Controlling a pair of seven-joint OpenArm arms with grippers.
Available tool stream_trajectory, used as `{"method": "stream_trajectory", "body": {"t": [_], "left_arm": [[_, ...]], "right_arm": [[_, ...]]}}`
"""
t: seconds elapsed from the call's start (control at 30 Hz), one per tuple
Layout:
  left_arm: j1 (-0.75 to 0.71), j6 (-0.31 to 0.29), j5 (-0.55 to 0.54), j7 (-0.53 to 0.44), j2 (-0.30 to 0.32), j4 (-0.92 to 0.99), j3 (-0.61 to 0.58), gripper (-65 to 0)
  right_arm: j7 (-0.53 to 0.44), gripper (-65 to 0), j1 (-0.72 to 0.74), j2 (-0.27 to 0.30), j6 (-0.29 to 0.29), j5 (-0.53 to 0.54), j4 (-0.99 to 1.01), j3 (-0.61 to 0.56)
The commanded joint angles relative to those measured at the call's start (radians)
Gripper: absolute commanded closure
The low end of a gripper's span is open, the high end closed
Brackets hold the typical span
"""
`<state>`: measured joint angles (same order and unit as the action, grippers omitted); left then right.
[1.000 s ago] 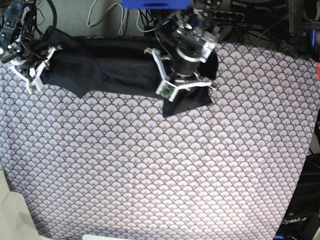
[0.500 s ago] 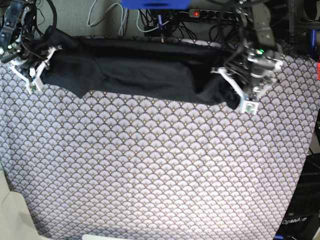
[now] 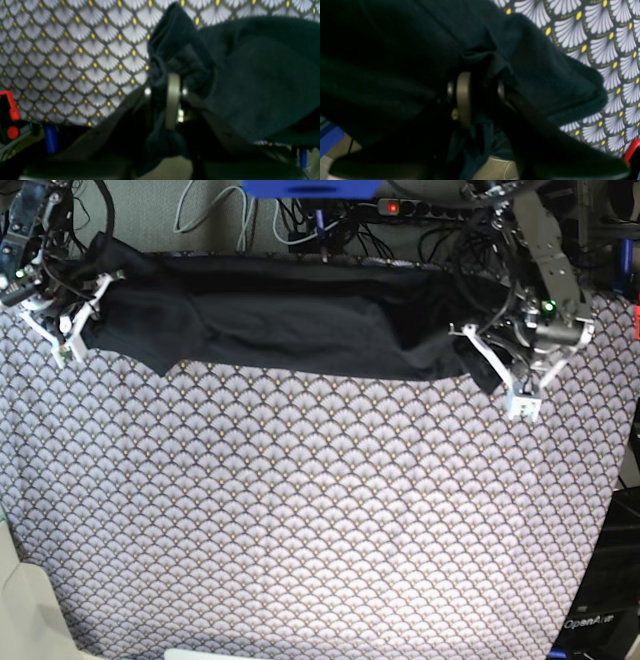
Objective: Fold the T-shirt properly
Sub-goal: 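Drag the strip end with the left gripper toward the right gripper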
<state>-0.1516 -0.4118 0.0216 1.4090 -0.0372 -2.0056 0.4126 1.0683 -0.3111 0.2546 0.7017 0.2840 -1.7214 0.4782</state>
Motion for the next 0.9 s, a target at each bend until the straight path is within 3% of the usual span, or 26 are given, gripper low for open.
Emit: {"method": "stream_trajectory", "body": {"t": [0.0, 0.17, 0.3, 0.47, 0.7, 0.87], "left_arm": [[0.008, 0.004, 0.005, -0.013, -0.014, -0.021, -0.005, 0.0], [-0.001, 0.055, 0.085, -0.013, -0.043, -0.021, -0.148, 0.0], [0.001, 0.115, 0.176, -0.013, -0.120, -0.021, -0.274, 0.0], [-0.001, 0.176, 0.306, -0.013, -0.120, -0.019, -0.470, 0.0], [-0.042, 0.377, 0.309, -0.013, -0.120, -0.017, -0.751, 0.0], [-0.039, 0.480, 0.281, -0.013, -0.120, -0.013, -0.846, 0.0]], "right_arm": [[-0.013, -15.2, 0.003, 0.015, -0.004, 0.005, -0.015, 0.006], [-0.013, -15.2, 0.003, 0.015, -0.004, 0.005, -0.015, 0.006], [-0.013, -15.2, 0.003, 0.013, -0.004, 0.005, -0.015, 0.006], [-0.013, -15.2, 0.003, 0.013, -0.004, 0.005, -0.015, 0.006], [-0.013, -15.2, 0.003, 0.013, -0.004, 0.005, -0.015, 0.006], [-0.013, -15.2, 0.005, 0.013, -0.004, 0.005, -0.015, -0.017]]}}
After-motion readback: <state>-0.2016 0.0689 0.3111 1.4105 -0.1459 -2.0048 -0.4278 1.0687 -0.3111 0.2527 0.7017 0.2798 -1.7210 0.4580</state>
